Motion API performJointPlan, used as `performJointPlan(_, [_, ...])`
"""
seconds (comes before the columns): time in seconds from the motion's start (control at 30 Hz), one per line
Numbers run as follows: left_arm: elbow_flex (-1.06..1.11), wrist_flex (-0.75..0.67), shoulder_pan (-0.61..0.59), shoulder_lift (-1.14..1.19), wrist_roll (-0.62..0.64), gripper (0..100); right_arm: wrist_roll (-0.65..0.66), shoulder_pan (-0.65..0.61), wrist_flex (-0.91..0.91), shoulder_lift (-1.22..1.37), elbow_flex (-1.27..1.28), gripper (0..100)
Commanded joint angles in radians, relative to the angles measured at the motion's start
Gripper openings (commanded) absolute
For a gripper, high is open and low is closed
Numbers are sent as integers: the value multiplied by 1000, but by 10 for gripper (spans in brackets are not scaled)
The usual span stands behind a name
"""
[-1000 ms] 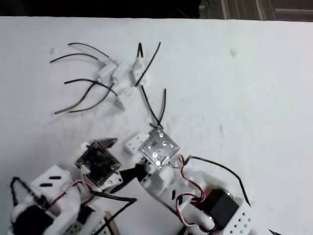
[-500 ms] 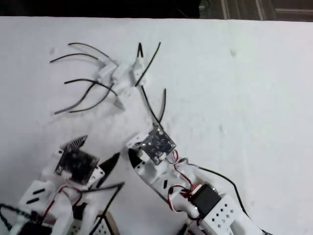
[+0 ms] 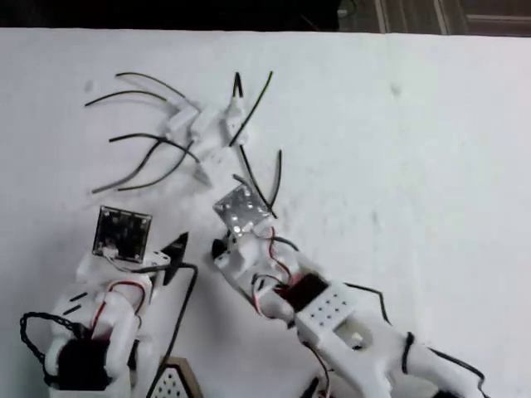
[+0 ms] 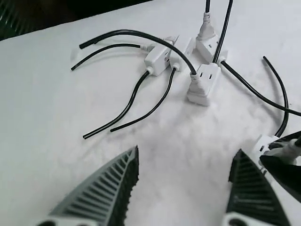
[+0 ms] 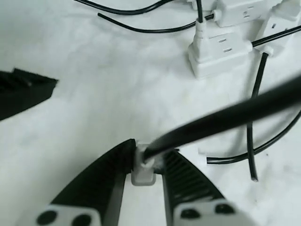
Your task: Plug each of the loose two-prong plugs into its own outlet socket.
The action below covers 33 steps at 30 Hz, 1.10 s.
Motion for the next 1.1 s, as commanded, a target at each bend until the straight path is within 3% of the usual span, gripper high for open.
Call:
performJointPlan(0.0, [8, -40, -10, -5, 12, 309, -9, 10, -71, 71, -58, 18])
performJointPlan(0.43, [9, -35, -10, -5, 11, 309, -9, 10, -130, 101, -51, 18])
performJointPlan(0.63, [9, -34, -8, -5, 11, 309, -2, 15, -202, 234, -55, 18])
performJointPlan(0.93, [9, -34, -8, -5, 11, 309, 2, 10, -131, 236, -49, 18])
performJointPlan(1.07, [9, -34, -8, -5, 11, 309, 91, 10, -130, 283, -51, 18])
